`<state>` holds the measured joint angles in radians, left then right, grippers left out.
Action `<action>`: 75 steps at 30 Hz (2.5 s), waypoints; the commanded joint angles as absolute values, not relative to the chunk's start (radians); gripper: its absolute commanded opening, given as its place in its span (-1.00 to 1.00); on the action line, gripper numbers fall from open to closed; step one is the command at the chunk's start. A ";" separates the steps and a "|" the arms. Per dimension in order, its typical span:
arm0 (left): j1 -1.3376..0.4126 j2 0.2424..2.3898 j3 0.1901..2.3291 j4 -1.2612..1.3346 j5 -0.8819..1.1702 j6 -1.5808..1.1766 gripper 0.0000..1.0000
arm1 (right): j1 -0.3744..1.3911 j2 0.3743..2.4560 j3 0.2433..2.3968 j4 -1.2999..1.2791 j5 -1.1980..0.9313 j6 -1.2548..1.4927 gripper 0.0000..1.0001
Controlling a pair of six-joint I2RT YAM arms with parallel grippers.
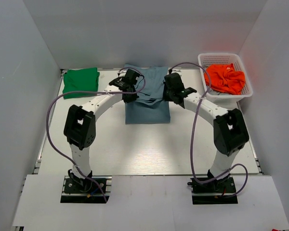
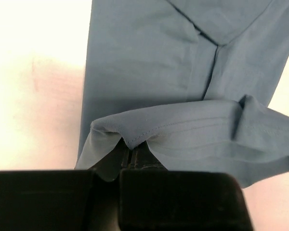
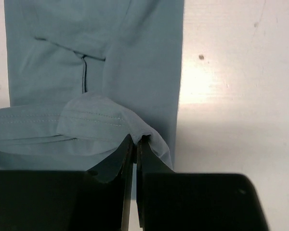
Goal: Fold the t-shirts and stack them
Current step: Fold the folded rectangular tshirt in 1/3 of the way, then grab one side of the 2/3 rectangular tshirt with both arms, then fold the long partially folded tshirt into a neat square
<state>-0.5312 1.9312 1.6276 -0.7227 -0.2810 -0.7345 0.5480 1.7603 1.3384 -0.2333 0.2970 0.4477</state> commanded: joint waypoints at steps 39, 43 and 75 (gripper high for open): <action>-0.388 1.724 1.026 -0.327 0.069 -0.643 0.69 | 0.402 1.690 0.943 0.061 -0.112 0.522 0.68; -0.388 1.801 1.057 -0.368 0.078 -0.643 0.09 | 0.405 1.752 0.976 0.049 -0.152 0.528 0.29; -0.529 1.010 0.899 -0.760 0.351 -0.603 -1.00 | 0.403 1.016 0.981 -0.644 -0.316 0.393 -1.00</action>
